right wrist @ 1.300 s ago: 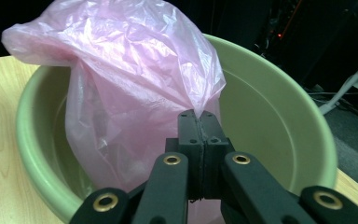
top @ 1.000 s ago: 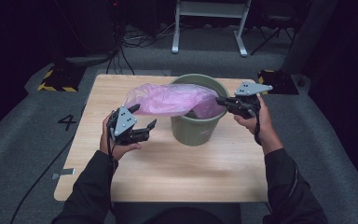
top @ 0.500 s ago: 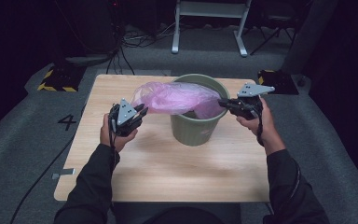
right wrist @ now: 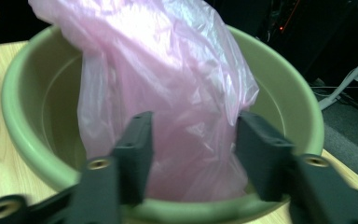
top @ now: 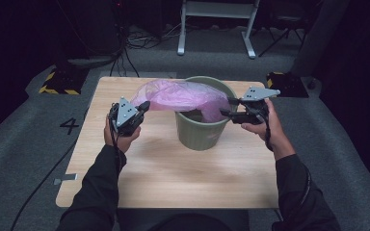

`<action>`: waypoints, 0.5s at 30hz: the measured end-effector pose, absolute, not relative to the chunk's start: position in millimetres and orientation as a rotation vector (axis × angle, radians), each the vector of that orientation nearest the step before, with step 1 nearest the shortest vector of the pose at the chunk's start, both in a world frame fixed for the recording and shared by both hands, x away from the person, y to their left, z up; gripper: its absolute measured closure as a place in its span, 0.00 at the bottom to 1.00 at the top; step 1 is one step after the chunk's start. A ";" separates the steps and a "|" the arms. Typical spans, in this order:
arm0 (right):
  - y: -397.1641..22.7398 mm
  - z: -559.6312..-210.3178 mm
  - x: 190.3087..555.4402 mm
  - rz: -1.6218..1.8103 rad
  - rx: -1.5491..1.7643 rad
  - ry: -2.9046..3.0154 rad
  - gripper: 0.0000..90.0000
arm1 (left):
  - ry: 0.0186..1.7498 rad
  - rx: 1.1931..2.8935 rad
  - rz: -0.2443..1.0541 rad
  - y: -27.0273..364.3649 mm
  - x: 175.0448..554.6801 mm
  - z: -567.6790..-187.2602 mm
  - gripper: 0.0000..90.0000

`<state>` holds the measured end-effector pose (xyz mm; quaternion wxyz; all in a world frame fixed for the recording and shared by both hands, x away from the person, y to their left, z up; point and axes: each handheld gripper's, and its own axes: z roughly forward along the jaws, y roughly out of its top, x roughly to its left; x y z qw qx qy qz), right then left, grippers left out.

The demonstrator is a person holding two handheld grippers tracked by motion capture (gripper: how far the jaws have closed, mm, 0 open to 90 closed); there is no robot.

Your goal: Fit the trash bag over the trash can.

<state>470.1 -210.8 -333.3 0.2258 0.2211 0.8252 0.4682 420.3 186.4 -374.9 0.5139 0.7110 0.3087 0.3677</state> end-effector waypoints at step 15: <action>-175.3 -326.0 468.2 1.285 0.535 2.315 0.51 | 0.667 1.621 0.965 193.6 401.2 -359.6 1.00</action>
